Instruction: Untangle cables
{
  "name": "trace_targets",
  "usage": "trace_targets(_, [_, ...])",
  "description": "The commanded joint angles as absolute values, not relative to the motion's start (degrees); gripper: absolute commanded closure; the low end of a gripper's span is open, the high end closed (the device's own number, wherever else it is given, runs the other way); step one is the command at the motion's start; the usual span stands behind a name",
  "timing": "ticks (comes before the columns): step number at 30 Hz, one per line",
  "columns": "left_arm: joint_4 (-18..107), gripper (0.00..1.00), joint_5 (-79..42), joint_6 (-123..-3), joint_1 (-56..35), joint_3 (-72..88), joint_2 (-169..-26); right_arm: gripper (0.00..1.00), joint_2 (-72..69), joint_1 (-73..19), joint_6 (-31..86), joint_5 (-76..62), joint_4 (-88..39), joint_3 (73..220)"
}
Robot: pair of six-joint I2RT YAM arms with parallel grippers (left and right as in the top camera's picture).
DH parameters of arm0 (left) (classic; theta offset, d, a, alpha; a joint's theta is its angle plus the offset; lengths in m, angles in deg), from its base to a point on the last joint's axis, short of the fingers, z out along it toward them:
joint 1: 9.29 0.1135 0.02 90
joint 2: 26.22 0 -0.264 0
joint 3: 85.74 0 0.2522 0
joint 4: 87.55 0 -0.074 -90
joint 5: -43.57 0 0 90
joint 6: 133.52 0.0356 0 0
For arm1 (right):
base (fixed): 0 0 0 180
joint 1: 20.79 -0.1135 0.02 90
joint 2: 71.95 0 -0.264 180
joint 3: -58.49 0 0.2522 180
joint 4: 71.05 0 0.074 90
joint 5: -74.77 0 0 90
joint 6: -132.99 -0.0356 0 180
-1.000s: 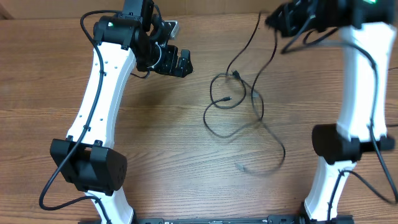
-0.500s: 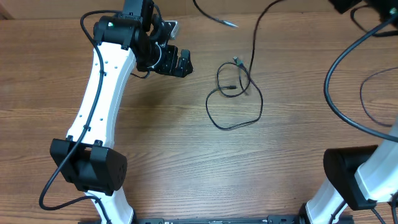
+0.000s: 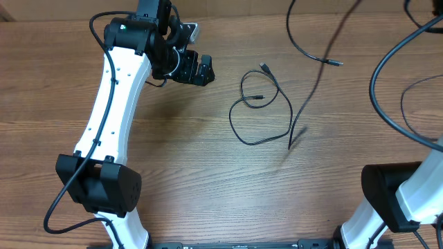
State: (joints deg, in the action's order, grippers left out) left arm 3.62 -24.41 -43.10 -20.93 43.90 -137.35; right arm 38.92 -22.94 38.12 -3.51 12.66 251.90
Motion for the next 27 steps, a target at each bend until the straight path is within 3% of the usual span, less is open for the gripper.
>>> trace_targets(1, [3.71,0.0,-24.43,-41.81,-21.22,45.15,-135.82,0.96,39.97,-20.53,40.38,-12.16,13.52,252.21])
trace_targets(10, [3.71,0.0,-24.43,-41.81,-21.22,45.15,-135.82,0.96,44.78,-11.79,40.51,-14.09,14.19,252.21])
trace_targets(21, [3.73,0.0,-24.43,-41.81,-21.22,45.15,-135.82,0.96,57.33,-6.74,44.57,-14.15,3.11,252.21])
trace_targets(27, [3.73,0.0,-24.43,-41.79,-21.22,45.15,-135.82,0.96,68.17,-5.67,44.33,-14.13,7.72,251.83])
